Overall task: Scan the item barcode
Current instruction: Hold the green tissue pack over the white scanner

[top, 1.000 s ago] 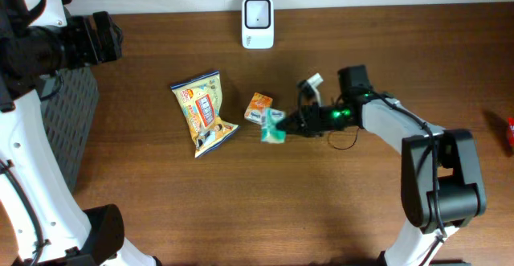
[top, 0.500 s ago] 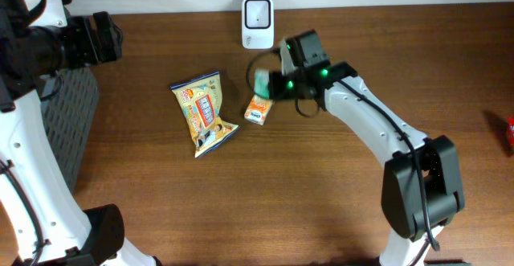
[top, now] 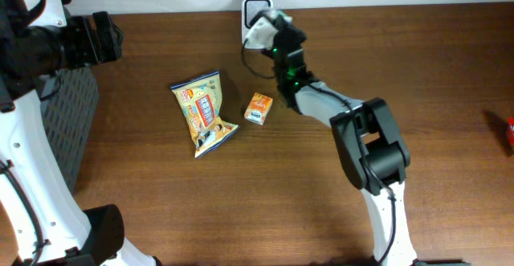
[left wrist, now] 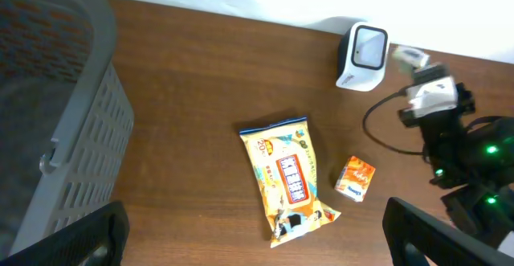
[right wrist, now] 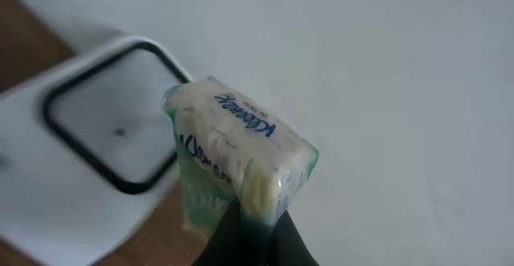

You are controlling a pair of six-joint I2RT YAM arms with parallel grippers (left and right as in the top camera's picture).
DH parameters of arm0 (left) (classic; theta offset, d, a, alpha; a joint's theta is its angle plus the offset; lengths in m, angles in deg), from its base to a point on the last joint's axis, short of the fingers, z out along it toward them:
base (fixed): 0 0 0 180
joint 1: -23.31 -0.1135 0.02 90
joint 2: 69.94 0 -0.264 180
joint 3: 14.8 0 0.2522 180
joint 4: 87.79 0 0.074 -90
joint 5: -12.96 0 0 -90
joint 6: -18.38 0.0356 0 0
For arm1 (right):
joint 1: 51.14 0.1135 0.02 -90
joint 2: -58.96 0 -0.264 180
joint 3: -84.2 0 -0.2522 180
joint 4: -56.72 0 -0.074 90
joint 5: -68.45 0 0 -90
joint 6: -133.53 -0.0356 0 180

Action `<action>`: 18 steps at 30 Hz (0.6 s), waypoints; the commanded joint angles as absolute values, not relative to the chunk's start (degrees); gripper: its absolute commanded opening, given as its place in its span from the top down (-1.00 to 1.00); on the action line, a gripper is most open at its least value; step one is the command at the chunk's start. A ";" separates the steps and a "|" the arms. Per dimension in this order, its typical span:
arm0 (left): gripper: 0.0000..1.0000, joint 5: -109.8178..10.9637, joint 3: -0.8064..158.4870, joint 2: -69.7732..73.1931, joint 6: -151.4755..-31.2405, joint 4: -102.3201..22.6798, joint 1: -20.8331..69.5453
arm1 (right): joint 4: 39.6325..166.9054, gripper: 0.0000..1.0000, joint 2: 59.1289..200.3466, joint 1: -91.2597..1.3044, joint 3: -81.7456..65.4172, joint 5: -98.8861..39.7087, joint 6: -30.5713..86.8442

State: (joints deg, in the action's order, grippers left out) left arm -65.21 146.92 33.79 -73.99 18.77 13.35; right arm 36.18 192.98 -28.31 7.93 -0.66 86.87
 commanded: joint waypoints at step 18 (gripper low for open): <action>-0.99 -64.79 147.14 33.54 -73.29 18.70 13.11 | 36.51 0.92 198.20 -27.42 12.81 -9.45 100.24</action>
